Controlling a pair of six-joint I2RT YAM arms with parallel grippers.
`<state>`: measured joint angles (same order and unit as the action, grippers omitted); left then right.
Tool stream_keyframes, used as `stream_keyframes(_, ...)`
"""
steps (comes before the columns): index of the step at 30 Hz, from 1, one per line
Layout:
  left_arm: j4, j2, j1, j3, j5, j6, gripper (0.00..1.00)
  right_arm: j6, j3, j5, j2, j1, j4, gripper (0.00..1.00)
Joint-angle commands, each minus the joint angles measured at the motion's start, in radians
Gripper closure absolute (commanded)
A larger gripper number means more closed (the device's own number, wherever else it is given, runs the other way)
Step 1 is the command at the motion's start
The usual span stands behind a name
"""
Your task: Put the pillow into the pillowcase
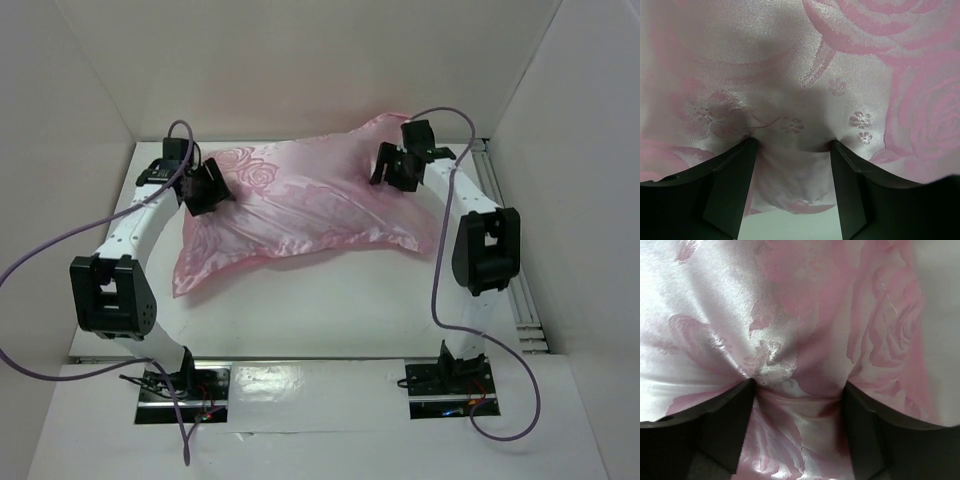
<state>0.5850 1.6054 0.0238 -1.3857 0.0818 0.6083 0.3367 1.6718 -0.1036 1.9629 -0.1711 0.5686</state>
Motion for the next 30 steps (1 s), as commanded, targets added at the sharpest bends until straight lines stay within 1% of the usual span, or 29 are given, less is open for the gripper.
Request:
stream_keyframes(1,-0.045,0.018,0.013,0.028,0.019,-0.008,0.27,0.056,-0.177,-0.082,-0.158,-0.048,-0.008,0.28)
stream_keyframes(2,-0.045,-0.004,0.024,0.04,0.019,-0.008,0.27,0.077,-0.317,-0.082,-0.209,-0.057,-0.031,0.28)
stream_keyframes(3,-0.045,-0.019,0.033,0.053,0.019,-0.021,0.27,0.12,-0.38,-0.067,-0.313,-0.077,-0.047,0.28)
stream_keyframes(5,-0.034,-0.076,0.048,0.095,0.019,-0.021,0.27,0.16,-0.519,0.002,-0.409,-0.087,-0.058,0.27)
stream_keyframes(6,-0.034,-0.093,0.062,0.111,0.019,-0.021,0.27,0.186,-0.552,0.019,-0.491,-0.087,-0.058,0.27)
stream_keyframes(8,-0.034,-0.131,0.073,0.135,0.019,-0.021,0.27,0.197,-0.615,0.042,-0.556,-0.087,-0.058,0.27)
stream_keyframes(9,-0.034,-0.131,0.082,0.136,0.019,-0.021,0.27,0.197,-0.615,0.056,-0.579,-0.087,-0.049,0.24)
stream_keyframes(10,-0.019,-0.146,0.082,0.126,0.019,-0.021,0.27,0.197,-0.603,0.079,-0.605,-0.087,-0.03,0.15)
stream_keyframes(11,-0.002,-0.147,0.093,0.108,0.019,-0.021,0.27,0.197,-0.603,0.096,-0.605,-0.087,-0.013,0.11)
stream_keyframes(12,0.018,-0.171,0.093,0.09,0.019,-0.021,0.27,0.188,-0.539,0.119,-0.605,-0.087,0.013,0.08)
stream_keyframes(13,0.047,-0.185,0.105,0.07,0.019,-0.021,0.27,0.17,-0.494,0.143,-0.605,-0.087,0.045,0.06)
stream_keyframes(14,0.062,-0.202,0.105,0.024,0.009,-0.021,0.27,0.157,-0.387,0.195,-0.605,-0.087,0.112,0.05)
stream_keyframes(15,0.076,-0.219,0.114,-0.001,-0.011,-0.021,0.27,0.147,-0.332,0.237,-0.593,-0.087,0.153,0.04)
stream_keyframes(16,0.107,-0.258,0.114,-0.024,-0.025,-0.01,0.26,0.137,-0.278,0.33,-0.593,-0.087,0.231,0.02)
stream_keyframes(18,0.118,-0.304,0.123,-0.081,-0.048,-0.01,0.22,0.137,-0.168,0.418,-0.593,-0.087,0.287,0.0)
stream_keyframes(19,0.128,-0.326,0.123,-0.094,-0.048,-0.01,0.14,0.137,-0.146,0.458,-0.61,-0.087,0.31,0.0)
stream_keyframes(20,0.128,-0.37,0.123,-0.114,-0.048,-0.021,0.05,0.137,-0.136,0.52,-0.625,-0.087,0.338,0.0)
stream_keyframes(21,0.128,-0.392,0.123,-0.115,-0.048,-0.021,0.0,0.137,-0.136,0.545,-0.645,-0.087,0.338,0.0)
stream_keyframes(22,0.128,-0.41,0.123,-0.125,-0.048,-0.021,0.0,0.137,-0.15,0.57,-0.666,-0.087,0.347,0.0)
stream_keyframes(24,0.128,-0.459,0.123,-0.134,-0.028,-0.03,0.0,0.137,-0.208,0.614,-0.77,-0.087,0.338,0.0)
stream_keyframes(25,0.128,-0.472,0.123,-0.134,-0.028,-0.03,0.0,0.146,-0.234,0.63,-0.771,-0.087,0.338,0.0)
stream_keyframes(26,0.128,-0.482,0.123,-0.134,-0.018,-0.03,0.0,0.147,-0.259,0.642,-0.824,-0.087,0.32,0.0)
stream_keyframes(28,0.119,-0.508,0.123,-0.134,-0.017,-0.03,0.0,0.147,-0.332,0.677,-0.875,-0.087,0.287,0.0)
stream_keyframes(30,0.119,-0.522,0.123,-0.134,-0.008,-0.03,0.0,0.147,-0.372,0.718,-0.941,-0.087,0.257,0.0)
